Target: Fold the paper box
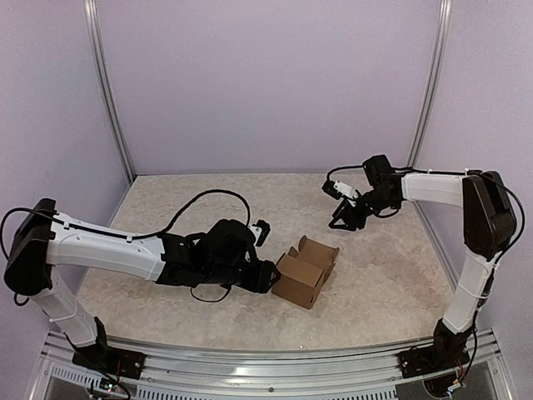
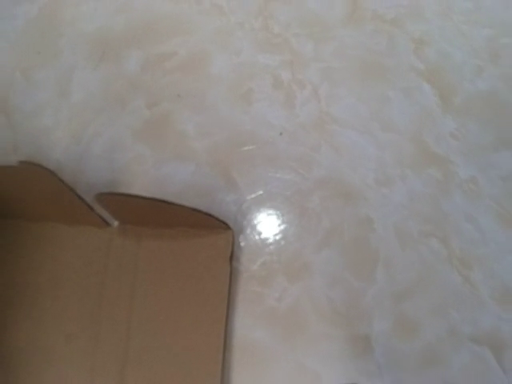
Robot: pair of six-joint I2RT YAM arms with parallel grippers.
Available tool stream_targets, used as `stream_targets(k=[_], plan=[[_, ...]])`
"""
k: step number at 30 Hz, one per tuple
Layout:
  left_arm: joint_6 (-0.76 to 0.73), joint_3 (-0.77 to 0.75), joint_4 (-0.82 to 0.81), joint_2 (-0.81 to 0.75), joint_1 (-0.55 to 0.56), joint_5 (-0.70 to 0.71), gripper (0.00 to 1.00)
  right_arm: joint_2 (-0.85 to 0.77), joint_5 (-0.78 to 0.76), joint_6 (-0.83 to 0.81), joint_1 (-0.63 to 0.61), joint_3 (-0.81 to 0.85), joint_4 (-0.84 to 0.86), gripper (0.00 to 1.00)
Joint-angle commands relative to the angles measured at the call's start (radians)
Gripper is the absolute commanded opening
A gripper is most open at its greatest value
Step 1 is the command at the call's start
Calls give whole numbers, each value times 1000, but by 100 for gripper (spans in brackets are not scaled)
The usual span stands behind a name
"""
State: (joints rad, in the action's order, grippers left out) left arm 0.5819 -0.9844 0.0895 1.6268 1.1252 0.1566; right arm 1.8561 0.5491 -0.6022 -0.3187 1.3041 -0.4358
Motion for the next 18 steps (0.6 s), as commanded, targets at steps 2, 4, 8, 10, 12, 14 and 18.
stream_targets(k=[2, 4, 8, 10, 12, 14, 18], plan=[[-66, -189, 122, 10, -78, -9, 60, -101, -63, 131, -5, -45, -25, 43], [-105, -259, 152, 60, -97, -41, 61, -113, -78, 167, -6, -52, -42, 45], [-149, -374, 214, 164, -114, -100, 60, -101, -97, 198, -6, -33, -133, 51], [-158, -399, 226, 202, -114, -120, 60, -88, -82, 183, -6, -33, -174, 55], [-160, -407, 222, 224, -114, -143, 60, -82, -69, 152, -6, -54, -177, 55], [-158, -404, 217, 238, -112, -150, 59, -82, -40, 75, -5, -72, -187, 54], [-161, -389, 216, 244, -103, -181, 59, -97, -44, -176, -5, -104, -226, 51]])
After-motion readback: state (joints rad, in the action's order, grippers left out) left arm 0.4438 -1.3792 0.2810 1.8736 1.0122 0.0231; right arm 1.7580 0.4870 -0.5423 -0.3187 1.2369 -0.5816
